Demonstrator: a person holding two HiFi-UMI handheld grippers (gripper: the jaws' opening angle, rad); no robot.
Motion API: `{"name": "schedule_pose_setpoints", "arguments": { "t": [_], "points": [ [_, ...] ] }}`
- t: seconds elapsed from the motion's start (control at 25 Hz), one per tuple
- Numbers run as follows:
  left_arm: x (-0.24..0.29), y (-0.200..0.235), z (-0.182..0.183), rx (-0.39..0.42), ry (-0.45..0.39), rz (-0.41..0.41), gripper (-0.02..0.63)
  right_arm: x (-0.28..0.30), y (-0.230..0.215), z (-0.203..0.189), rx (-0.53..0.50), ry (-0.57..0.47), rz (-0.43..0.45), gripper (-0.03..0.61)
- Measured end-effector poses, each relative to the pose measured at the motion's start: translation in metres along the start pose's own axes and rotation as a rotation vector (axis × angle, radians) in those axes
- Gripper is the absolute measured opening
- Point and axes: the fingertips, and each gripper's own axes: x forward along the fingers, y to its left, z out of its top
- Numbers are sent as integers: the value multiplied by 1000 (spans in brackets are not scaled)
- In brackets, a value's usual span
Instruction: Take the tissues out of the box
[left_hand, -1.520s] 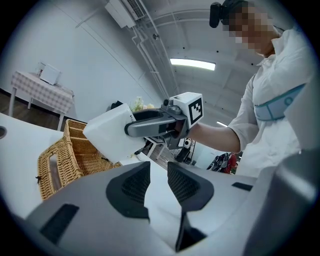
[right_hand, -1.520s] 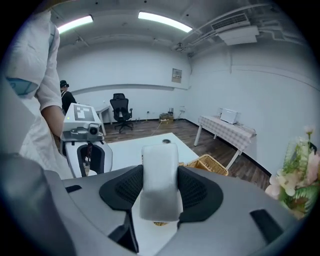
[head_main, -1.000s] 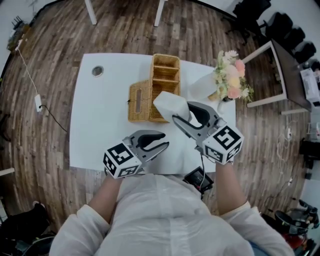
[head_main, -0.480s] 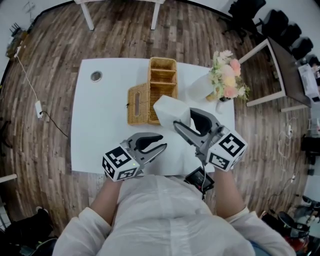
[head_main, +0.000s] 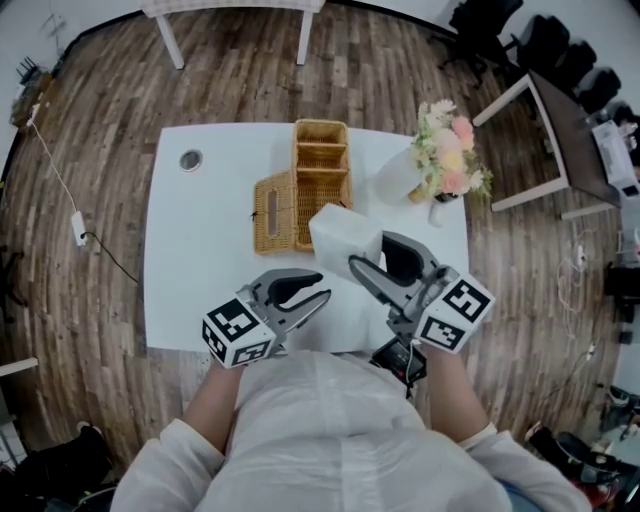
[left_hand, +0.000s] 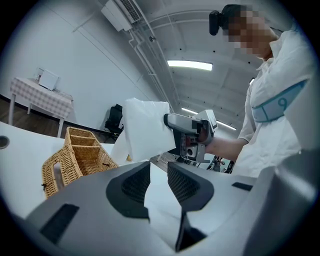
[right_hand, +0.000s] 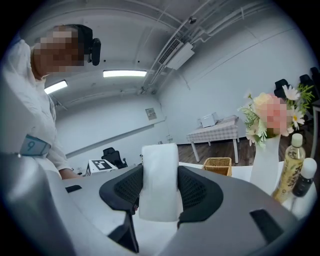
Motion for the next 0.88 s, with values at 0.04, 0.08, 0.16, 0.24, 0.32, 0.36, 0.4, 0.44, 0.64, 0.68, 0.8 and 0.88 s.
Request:
{"name": "schedule_pose_setpoints", "arguments": {
  "t": [0.04, 0.08, 0.16, 0.24, 0.32, 0.36, 0.4, 0.44, 0.64, 0.68, 0.8, 0.88],
  "points": [
    [0, -1, 0, 2, 0, -1, 97, -1, 1, -1, 7, -3, 2, 232],
    [0, -2, 1, 3, -1, -2, 97, -2, 2, -2, 14, -5, 3, 232],
    [0, -3, 2, 6, -3, -5, 97, -3, 4, -3, 27, -12, 7, 232],
    [1, -4, 3, 10, -5, -7, 97, -4, 5, -4, 38, -19, 9, 232],
    [0, -5, 4, 12, -8, -9, 97, -5, 6, -3, 49, -29, 10, 232],
    [0, -6, 5, 13, -10, -11, 97, -6, 6, -3, 57, -34, 10, 232],
    [-1, -6, 6, 13, -12, -12, 97, -6, 6, -2, 66, -41, 10, 232],
    [-1, -7, 7, 14, -13, -13, 97, -7, 6, -1, 77, -48, 10, 232],
    [-4, -8, 8, 14, -13, -14, 97, -10, 4, 2, 143, -95, 14, 232],
    [-4, -8, 7, 13, -13, -13, 97, -10, 3, 2, 157, -102, 16, 232],
    [-5, -7, 6, 10, -13, -10, 97, -11, 2, 1, 201, -124, 24, 232],
    [-6, -7, 6, 10, -15, -7, 97, -11, 2, -1, 228, -137, 30, 233]
  ]
}}
